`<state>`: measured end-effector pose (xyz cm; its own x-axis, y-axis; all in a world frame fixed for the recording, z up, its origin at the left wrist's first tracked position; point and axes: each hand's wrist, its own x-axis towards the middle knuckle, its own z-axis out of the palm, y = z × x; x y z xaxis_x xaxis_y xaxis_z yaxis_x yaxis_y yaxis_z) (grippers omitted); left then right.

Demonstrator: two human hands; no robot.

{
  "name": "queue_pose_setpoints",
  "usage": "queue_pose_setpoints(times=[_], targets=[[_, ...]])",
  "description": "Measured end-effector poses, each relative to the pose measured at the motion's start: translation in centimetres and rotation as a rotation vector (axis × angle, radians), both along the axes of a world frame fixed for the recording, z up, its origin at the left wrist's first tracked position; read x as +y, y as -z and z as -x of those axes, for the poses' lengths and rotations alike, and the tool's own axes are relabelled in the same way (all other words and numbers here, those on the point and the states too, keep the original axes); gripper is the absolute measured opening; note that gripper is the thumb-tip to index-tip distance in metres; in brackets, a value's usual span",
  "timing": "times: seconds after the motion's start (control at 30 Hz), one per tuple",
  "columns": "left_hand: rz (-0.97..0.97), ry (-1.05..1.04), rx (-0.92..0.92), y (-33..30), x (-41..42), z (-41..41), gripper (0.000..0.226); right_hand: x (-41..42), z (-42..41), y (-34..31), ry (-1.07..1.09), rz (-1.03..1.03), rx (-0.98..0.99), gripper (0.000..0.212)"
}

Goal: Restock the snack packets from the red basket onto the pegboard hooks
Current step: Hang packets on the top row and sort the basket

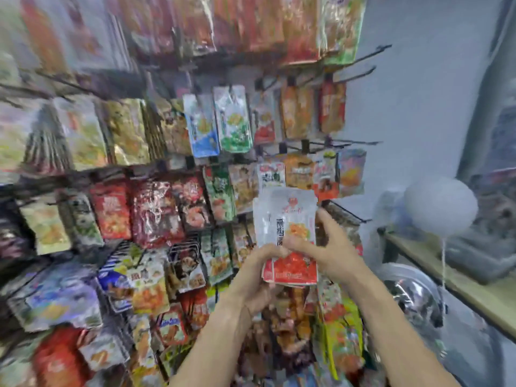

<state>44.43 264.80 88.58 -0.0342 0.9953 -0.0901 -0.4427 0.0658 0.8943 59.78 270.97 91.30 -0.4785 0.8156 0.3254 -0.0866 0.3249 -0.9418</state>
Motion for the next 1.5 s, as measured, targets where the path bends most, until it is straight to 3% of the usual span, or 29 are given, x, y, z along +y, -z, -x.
queue_pose_setpoints(times=[0.07,0.27,0.33,0.43,0.63,0.7,0.8,0.93,1.03,1.37,1.43,1.5], targets=[[-0.034,-0.037,-0.027,-2.4,0.9,0.0,0.062,0.5,0.6,-2.2,0.065,-0.052,0.051,0.069],[-0.141,-0.100,-0.049,-5.7,2.4,0.7,0.027,2.3,3.4,-7.1,0.267,-0.087,0.321,0.024],[-0.176,-0.111,-0.147,-6.3,3.2,1.7,0.039,3.2,4.4,-8.0,0.255,-0.089,0.341,0.017],[-0.207,-0.059,-0.211,-7.7,4.8,3.6,0.063,4.4,5.7,-9.3,0.241,-0.081,0.402,0.017],[-0.268,-0.116,-0.219,-12.1,7.5,5.9,0.028,8.2,8.1,-13.8,0.229,-0.109,0.480,0.046],[-0.278,-0.145,-0.210,-13.2,8.1,6.6,0.025,10.3,8.8,-15.8,0.241,-0.143,0.475,0.037],[-0.305,-0.236,-0.160,-14.4,8.8,7.5,0.038,13.6,9.6,-18.4,0.261,-0.178,0.432,0.022],[-0.321,-0.316,-0.123,-14.3,9.1,8.7,0.048,16.3,10.3,-19.9,0.289,-0.223,0.333,0.034],[-0.332,-0.308,-0.115,-14.1,9.1,9.0,0.042,17.1,10.4,-20.2,0.340,-0.257,0.288,0.040],[-0.321,-0.252,-0.114,-15.1,9.3,8.0,0.046,19.6,14.0,-21.1,0.548,-0.367,-0.084,0.044],[-0.309,-0.254,-0.104,-15.0,9.7,8.1,0.052,18.0,13.1,-19.9,0.620,-0.408,-0.019,0.038],[-0.300,-0.278,-0.085,-14.8,9.9,8.0,0.049,15.2,11.7,-18.0,0.515,-0.337,0.179,0.038]])
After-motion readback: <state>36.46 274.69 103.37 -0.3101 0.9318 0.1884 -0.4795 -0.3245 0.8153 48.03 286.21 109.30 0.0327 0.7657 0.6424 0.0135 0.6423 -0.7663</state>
